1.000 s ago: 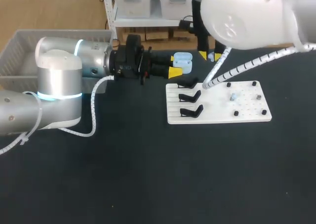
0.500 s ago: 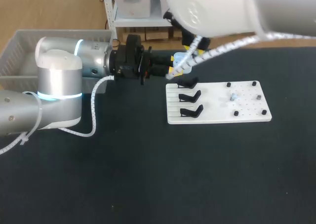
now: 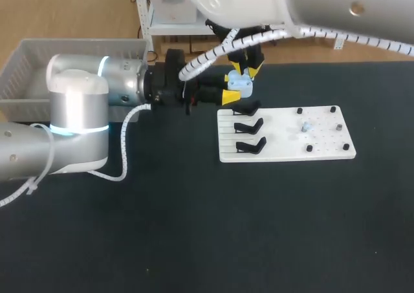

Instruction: Pick up each earbud case from the left stands, insert the matching earbuds, close the lid, and place the case in the box.

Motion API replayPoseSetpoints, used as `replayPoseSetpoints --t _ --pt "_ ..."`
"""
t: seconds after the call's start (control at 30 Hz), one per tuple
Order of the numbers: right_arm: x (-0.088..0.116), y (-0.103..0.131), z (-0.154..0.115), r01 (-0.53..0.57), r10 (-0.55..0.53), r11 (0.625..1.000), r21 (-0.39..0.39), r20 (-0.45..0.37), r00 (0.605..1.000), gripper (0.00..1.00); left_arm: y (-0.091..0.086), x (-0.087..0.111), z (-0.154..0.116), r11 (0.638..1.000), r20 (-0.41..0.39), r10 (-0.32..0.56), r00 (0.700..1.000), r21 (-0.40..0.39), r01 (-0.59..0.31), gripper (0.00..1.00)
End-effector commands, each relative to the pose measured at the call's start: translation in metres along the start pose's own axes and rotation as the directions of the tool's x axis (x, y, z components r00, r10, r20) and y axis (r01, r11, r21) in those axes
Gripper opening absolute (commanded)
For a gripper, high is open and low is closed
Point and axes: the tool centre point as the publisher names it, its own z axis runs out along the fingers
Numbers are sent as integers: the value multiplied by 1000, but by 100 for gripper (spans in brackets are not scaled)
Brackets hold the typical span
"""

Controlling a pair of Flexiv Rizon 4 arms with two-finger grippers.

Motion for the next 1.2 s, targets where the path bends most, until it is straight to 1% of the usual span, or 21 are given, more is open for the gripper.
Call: replayPoseSetpoints --t 0.03,0.1,0.33,0.57,1.2 --pt "-5 1 3 -18 18 1000 4 -22 1000 0 -5 0 1 1000 4 4 1000 -16 -4 0" --pt "-5 2 5 -26 26 1000 4 -32 999 0 -4 1 1 1000 4 4 1000 -17 -4 0" --pt "-2 9 15 -20 20 1000 8 -19 1000 0 -3 1 1 1000 3 5 1000 -16 -5 0" --pt "-7 14 18 -34 34 999 -24 -14 999 0 -3 1 1 1000 3 5 1000 -16 -5 0" --pt "-11 24 28 -33 32 999 -29 -33 999 0 -3 1 1 1000 3 5 1000 -16 -5 0"
